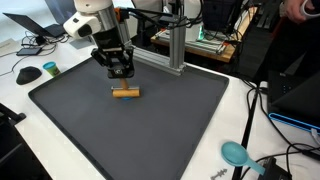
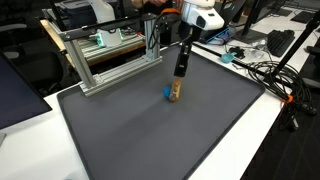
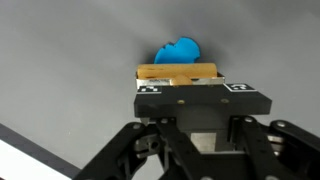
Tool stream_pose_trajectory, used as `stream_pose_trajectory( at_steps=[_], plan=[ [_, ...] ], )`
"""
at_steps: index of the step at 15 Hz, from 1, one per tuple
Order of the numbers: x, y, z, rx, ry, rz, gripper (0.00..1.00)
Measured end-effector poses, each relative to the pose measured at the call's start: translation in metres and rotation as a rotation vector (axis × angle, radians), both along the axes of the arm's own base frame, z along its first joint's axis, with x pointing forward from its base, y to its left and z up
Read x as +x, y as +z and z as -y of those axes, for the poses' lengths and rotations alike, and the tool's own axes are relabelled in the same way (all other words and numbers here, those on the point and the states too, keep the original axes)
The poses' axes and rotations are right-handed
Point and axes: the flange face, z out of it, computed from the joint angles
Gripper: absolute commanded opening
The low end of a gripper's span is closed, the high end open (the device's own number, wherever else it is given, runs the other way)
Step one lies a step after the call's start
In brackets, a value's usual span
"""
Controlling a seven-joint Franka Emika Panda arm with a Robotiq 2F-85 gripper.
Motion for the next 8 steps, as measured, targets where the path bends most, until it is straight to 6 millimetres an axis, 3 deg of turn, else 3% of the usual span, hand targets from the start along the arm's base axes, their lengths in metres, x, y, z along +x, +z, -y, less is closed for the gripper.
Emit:
stream_pose_trajectory(
  at_steps=[8],
  plan=[
    [-0.0003, -0.0003, 0.0049, 0.005, -0.013, -0.009, 0.23]
  ],
)
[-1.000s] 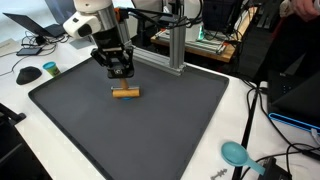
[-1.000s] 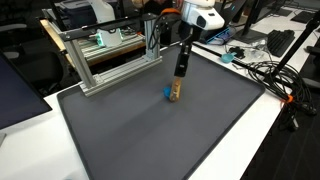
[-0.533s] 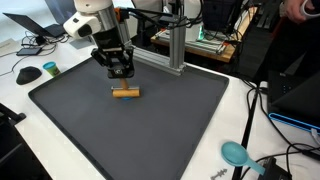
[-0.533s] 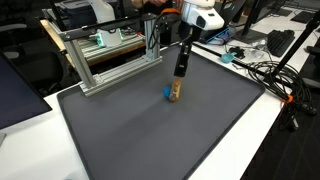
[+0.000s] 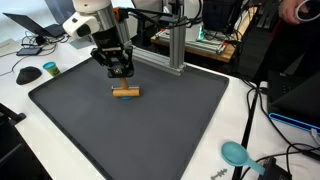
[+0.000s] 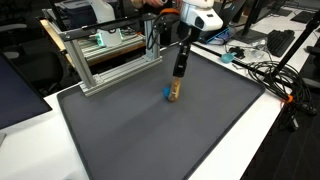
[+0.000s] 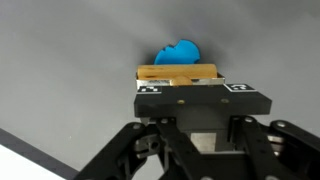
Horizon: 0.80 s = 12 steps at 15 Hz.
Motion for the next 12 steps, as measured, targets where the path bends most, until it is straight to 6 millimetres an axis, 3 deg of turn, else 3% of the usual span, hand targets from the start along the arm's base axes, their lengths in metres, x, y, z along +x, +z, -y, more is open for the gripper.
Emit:
stream_pose_trajectory(
  at_steps=[12],
  plan=[
    [0.0014, -0.001, 0.004, 0.001, -0.009, -0.022, 0.23]
  ],
)
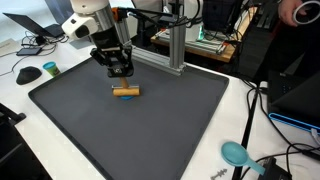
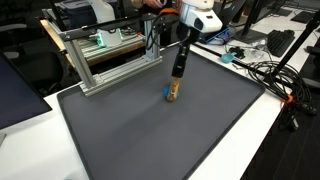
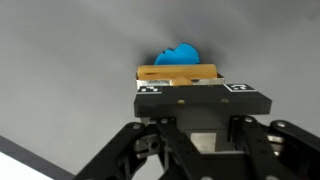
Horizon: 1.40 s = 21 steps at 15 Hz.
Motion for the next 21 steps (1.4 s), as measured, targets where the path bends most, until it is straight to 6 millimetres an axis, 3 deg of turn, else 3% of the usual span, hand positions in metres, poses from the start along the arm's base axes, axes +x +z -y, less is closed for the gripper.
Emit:
stream_pose_trajectory(
  at_steps=[21],
  plan=[
    [-0.0022, -0.0014, 0.005, -0.002, -0.008, -0.019, 0.23]
  ],
)
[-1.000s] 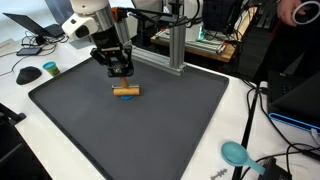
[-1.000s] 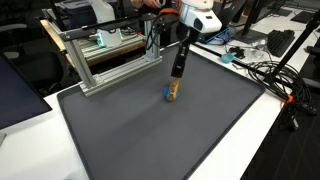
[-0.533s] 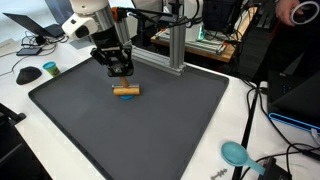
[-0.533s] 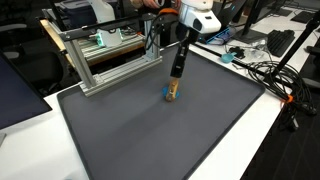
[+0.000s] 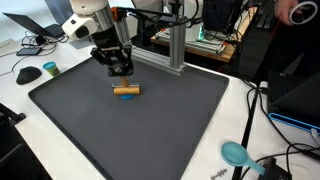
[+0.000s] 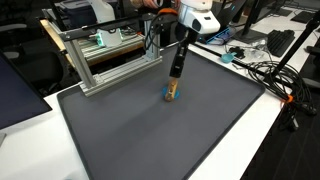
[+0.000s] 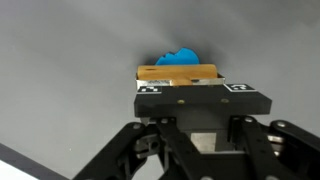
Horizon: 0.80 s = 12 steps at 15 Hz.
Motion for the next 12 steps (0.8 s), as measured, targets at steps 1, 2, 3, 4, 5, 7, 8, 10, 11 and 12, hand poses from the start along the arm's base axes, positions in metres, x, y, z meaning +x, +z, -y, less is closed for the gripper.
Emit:
stream_pose_trajectory(
  at_steps=[1, 2, 3, 4, 5, 7, 8, 10, 11, 12],
  plan=[
    [-0.0002, -0.0001, 0.0003, 0.0, -0.001, -0.001, 0.23],
    [-0.0003, -0.0001, 0.0006, -0.001, -0.001, -0.003, 0.23],
    [-0.0004, -0.0002, 0.0009, -0.001, -0.001, -0.004, 0.23],
    [-0.0006, -0.0003, 0.0011, -0.001, -0.002, -0.005, 0.23],
    [-0.0007, -0.0004, 0.0014, -0.001, -0.002, -0.006, 0.23],
    [-0.001, -0.0005, 0.002, -0.002, -0.003, -0.008, 0.23],
    [-0.0011, -0.0006, 0.0023, -0.002, -0.004, -0.009, 0.23],
    [-0.0014, -0.0007, 0.0028, -0.002, -0.005, -0.011, 0.23],
    [-0.0015, -0.0008, 0.0031, -0.002, -0.005, -0.012, 0.23],
    [-0.0017, -0.0008, 0.0034, -0.002, -0.005, -0.014, 0.23]
  ],
)
